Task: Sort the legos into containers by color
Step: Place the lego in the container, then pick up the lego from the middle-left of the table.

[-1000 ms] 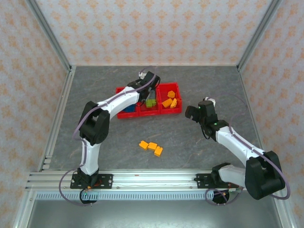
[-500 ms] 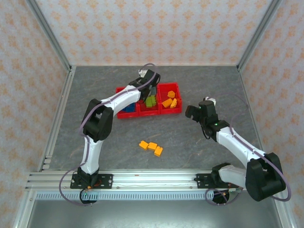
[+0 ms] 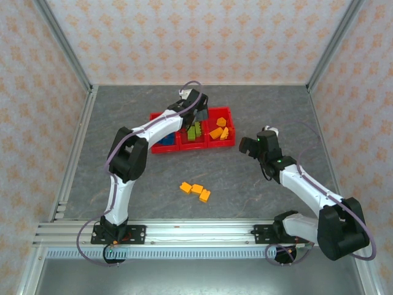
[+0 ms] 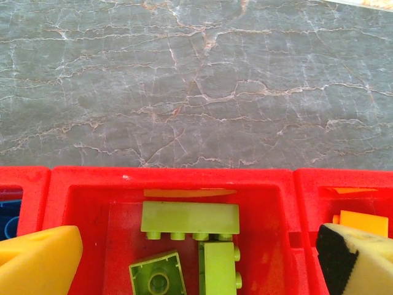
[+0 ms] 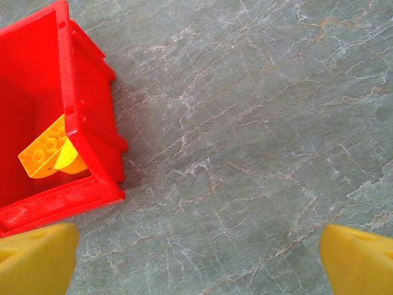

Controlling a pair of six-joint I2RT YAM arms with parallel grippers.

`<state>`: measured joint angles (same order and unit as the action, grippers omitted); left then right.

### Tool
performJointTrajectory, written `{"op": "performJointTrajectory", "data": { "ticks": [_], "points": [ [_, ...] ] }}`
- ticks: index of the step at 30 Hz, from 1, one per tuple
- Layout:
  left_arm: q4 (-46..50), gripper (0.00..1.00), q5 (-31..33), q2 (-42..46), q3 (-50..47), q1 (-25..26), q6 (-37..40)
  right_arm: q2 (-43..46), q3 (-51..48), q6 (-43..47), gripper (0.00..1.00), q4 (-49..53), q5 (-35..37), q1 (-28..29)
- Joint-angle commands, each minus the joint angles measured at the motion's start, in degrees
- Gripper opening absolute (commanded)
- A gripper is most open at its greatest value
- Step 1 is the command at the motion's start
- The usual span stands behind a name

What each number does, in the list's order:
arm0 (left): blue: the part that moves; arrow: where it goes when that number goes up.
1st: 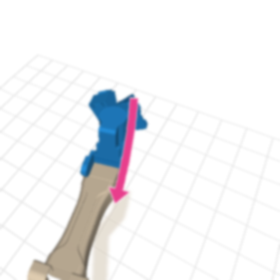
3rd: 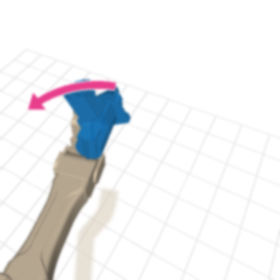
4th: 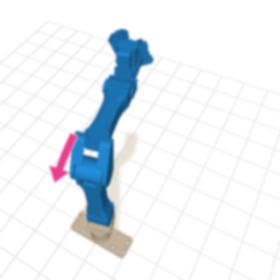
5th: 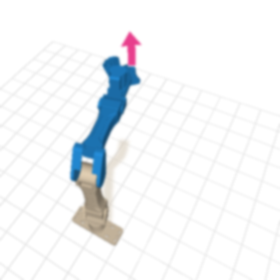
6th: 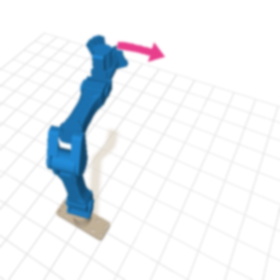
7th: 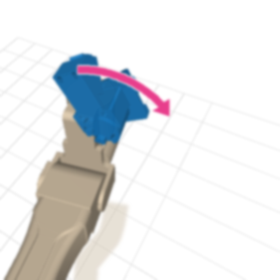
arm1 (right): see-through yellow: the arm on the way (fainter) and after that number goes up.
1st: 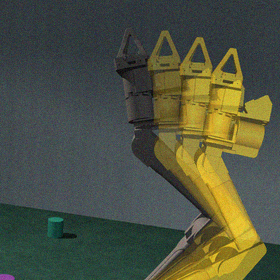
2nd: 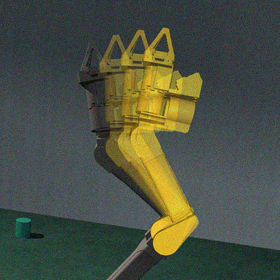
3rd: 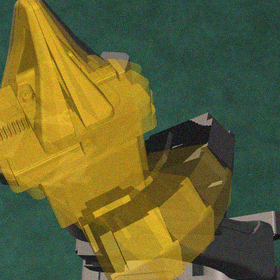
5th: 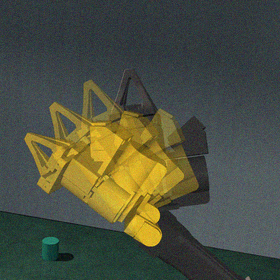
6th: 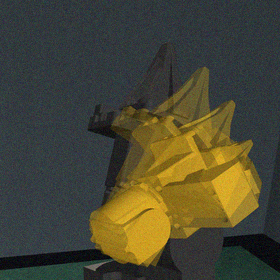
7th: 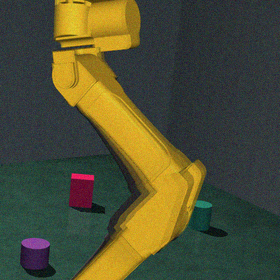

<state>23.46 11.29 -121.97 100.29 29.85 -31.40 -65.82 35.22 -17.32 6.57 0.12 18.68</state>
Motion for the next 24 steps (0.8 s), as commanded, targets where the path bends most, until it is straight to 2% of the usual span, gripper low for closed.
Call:
{"op": "performJointTrajectory", "data": {
  "ticks": [1,8,17,24],
  "points": [
    [1.3,0.99,-0.5,6.1,-2.0,-0.1,1.8,1.2,-0.3,1.0,1.0,-0.4,-0.1,-0.3],
    [1.7,0.99,0.0,14.8,-10.1,2.3,2.8,0.8,-0.2,0.8,1.0,-0.7,-0.8,-0.3],
    [4.9,0.99,-0.9,21.7,-21.8,10.3,2.3,0.6,-0.2,0.9,1.0,-0.8,-1.3,-0.3],
    [5.9,0.99,-5.8,27.8,-31.7,14.8,1.5,0.6,-0.6,0.8,1.0,-0.9,-1.3,-0.4]
  ]
}}
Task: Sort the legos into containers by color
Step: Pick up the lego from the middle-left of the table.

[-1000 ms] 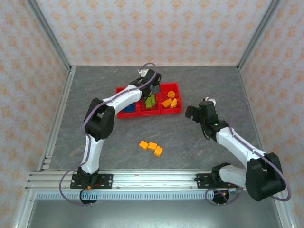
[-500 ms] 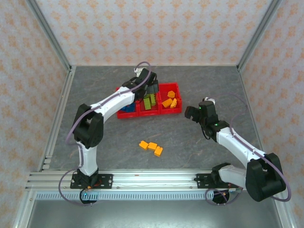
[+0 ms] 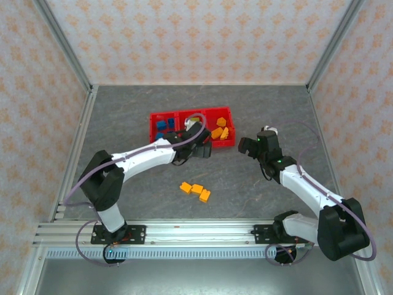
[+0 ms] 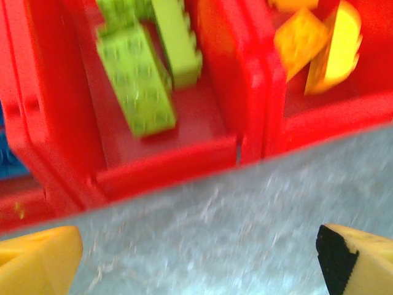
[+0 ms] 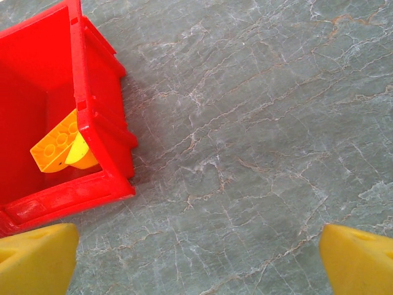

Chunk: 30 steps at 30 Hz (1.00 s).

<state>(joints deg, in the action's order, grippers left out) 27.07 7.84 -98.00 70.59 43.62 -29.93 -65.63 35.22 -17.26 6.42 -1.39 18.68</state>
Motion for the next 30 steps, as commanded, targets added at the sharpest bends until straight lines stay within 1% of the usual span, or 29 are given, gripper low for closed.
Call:
{"op": "performJointTrajectory", "data": {
  "ticks": [1,3,7,11,15,18,22,25,26,30],
  "points": [
    [2.3,1.0,-2.9,4.7,-2.9,2.0,0.2,0.4,-0.6,0.7,1.0,-0.8,0.2,-0.3],
    [2.7,0.99,-3.5,6.1,-4.0,4.1,0.4,0.5,-0.5,0.6,1.0,-0.8,0.2,-0.3],
    [6.8,0.93,-2.0,6.2,-3.3,8.2,-0.7,0.5,-0.3,-0.1,1.0,-0.6,0.1,-0.3],
    [9.1,0.87,-2.7,7.1,-3.4,12.1,-3.3,1.5,-0.6,-0.9,1.0,-0.2,-0.4,-0.3],
    [11.2,0.84,-3.3,8.3,-3.8,15.7,-7.7,3.4,-1.1,-1.9,1.0,0.4,1.0,-0.3],
    [12.4,0.86,-2.8,8.1,-4.1,18.7,-9.9,6.2,-2.4,-3.9,1.0,-0.3,1.4,-0.4],
    [12.9,0.89,-3.6,6.9,-5.2,21.3,-12.5,10.1,-3.9,-5.2,1.0,-1.8,1.7,-0.4],
    [13.8,0.94,-3.8,6.1,-5.7,23.2,-14.7,11.6,-4.0,-5.1,1.0,-0.9,2.5,-0.3],
    [14.0,0.99,-3.6,6.1,-5.9,23.7,-15.7,11.9,-4.1,-5.2,1.0,-0.5,2.7,-0.3],
    [12.7,0.99,-4.4,6.7,-8.3,25.5,-19.9,14.4,-6.1,-7.4,1.0,-0.5,2.4,-0.3]
  ]
}}
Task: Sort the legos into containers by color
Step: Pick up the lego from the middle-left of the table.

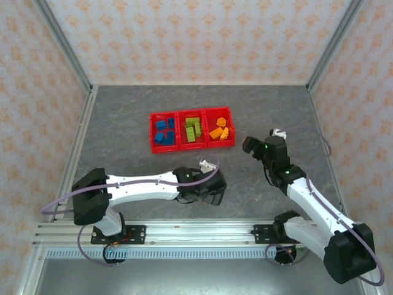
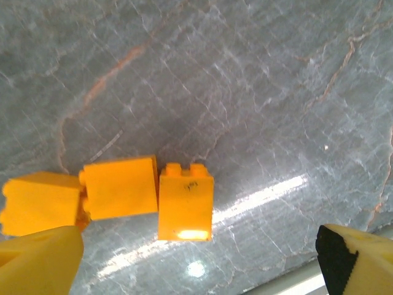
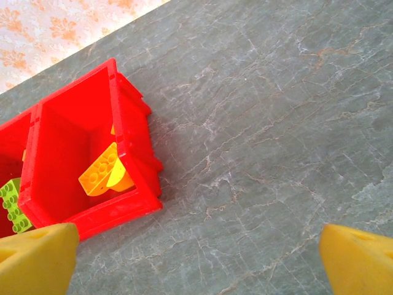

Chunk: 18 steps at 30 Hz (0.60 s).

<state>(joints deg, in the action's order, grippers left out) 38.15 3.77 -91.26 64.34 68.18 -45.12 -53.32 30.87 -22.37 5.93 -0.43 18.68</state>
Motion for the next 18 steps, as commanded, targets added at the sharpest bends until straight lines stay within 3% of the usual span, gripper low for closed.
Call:
{"op": "performJointTrajectory", "data": {
  "ticks": [1,18],
  "points": [
    [0.7,0.99,-0.7,0.2,-2.9,1.2,-5.7,3.1,-2.8,-2.9,1.0,-0.7,1.1,-0.3],
    [-10.0,0.93,-4.6,-6.2,-7.3,0.8,-6.6,11.7,-6.8,-4.4,1.0,3.9,1.6,-0.3]
  ]
}}
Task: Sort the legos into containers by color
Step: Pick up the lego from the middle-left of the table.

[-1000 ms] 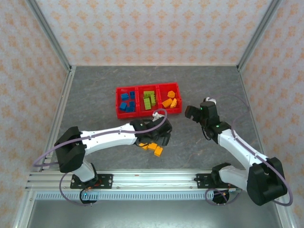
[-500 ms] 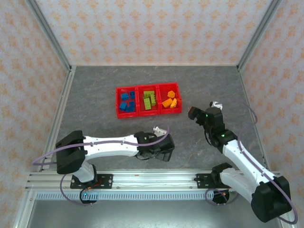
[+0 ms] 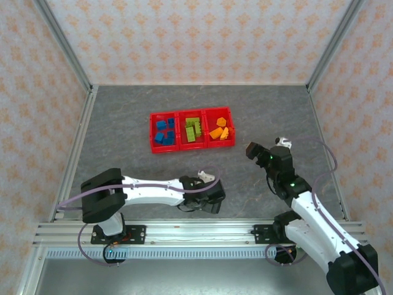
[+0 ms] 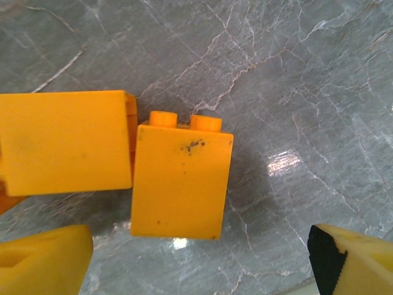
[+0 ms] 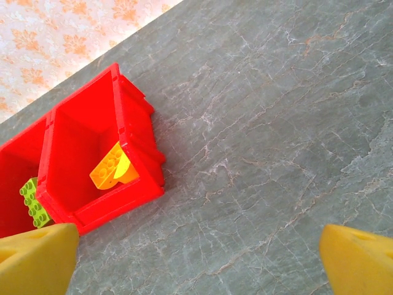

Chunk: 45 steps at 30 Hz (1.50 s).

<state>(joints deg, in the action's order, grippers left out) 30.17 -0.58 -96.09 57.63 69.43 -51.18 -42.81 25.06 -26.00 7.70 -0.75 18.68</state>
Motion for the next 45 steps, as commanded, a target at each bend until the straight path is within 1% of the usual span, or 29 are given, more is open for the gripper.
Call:
{"op": "performJointTrajectory", "data": {
  "ticks": [1,5,10,15,21,27,35,38,41,43,45],
  "points": [
    [-2.3,0.92,-0.1,-1.6,-0.7,-0.8,-0.6,1.4,-1.1,-0.8,1.0,2.3,2.0,-0.3],
    [-3.2,0.85,0.3,-1.6,-1.9,-2.4,-0.5,1.4,-1.1,-0.6,1.0,2.6,2.2,-0.3],
    [-5.6,0.73,0.6,-0.3,-4.0,-4.6,-0.3,1.3,-1.6,-0.9,1.0,1.8,2.2,-0.3],
    [-7.3,0.65,0.5,-1.3,-3.7,-5.2,1.1,1.1,-0.4,-0.6,1.0,2.9,2.5,-0.3],
    [-9.0,0.48,-1.0,-3.6,-2.3,-4.9,3.8,2.2,-0.8,-0.7,1.0,3.7,3.5,-0.3],
    [-9.0,0.4,-0.7,-1.7,-0.6,-4.9,5.6,2.1,-0.6,-0.3,1.0,3.7,4.5,-0.3],
    [-8.9,0.37,0.4,4.4,2.3,-6.2,8.9,1.9,0.9,1.6,1.0,3.2,7.6,-0.3],
    [-12.9,0.37,-1.8,7.5,0.5,-8.9,9.5,1.0,1.4,1.3,1.0,2.1,7.9,-0.3],
    [-18.2,0.37,-5.2,9.6,-1.2,-14.2,10.7,-1.0,2.0,-0.1,1.0,0.3,7.7,-0.3],
    [-17.5,0.36,-4.8,9.0,1.6,-17.8,13.1,-2.7,2.8,-0.9,1.0,-0.8,6.9,-0.3],
    [-14.1,0.36,-3.5,6.3,7.7,-21.2,16.7,-4.3,3.7,-1.4,1.0,-1.5,6.1,-0.3]
  ]
}}
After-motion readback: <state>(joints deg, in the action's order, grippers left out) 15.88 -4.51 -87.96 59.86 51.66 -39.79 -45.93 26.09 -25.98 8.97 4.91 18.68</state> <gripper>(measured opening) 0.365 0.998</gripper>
